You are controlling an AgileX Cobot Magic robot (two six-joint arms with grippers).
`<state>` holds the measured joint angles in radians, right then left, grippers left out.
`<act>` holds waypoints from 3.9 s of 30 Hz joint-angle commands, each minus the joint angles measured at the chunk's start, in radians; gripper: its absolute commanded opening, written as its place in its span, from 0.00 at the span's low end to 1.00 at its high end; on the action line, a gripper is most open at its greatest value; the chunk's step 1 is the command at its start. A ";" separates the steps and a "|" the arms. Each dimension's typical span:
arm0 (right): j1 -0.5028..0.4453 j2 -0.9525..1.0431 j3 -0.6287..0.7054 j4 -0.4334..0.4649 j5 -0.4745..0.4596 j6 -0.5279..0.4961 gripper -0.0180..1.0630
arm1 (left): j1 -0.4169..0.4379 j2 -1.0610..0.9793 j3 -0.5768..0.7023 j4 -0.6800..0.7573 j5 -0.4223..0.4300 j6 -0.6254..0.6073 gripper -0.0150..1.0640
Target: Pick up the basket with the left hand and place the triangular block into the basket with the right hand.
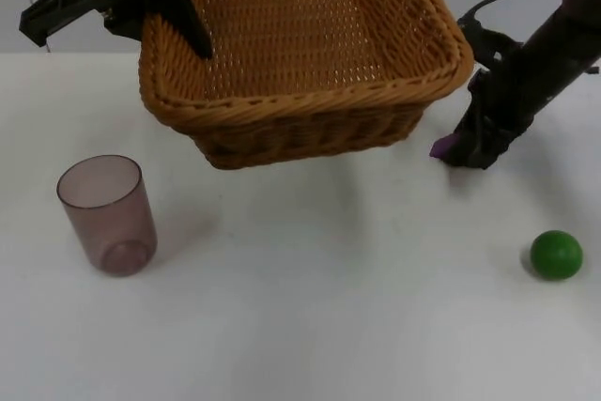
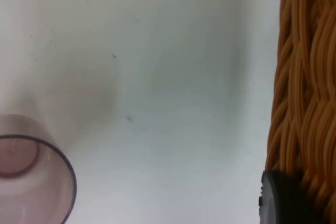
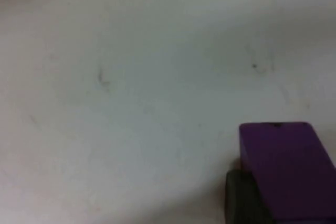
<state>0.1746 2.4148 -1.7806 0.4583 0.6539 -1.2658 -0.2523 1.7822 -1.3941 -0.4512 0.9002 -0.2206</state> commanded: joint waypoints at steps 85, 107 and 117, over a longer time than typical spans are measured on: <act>0.418 -0.755 0.417 -0.478 0.052 1.137 0.98 | -0.187 -0.018 -0.010 -0.053 -0.067 0.007 0.01; 0.415 -1.097 0.417 -0.576 -0.078 1.189 0.99 | -0.187 -0.018 -0.010 -0.053 -0.067 0.007 0.01; 0.183 -1.257 0.417 -0.632 -0.049 1.278 0.99 | -0.187 -0.018 -0.010 -0.053 -0.064 0.012 0.01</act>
<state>0.4101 1.1748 -1.3657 -0.2120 0.5886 0.0418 -0.4364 1.7822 -1.3941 -0.4730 0.8471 -0.2092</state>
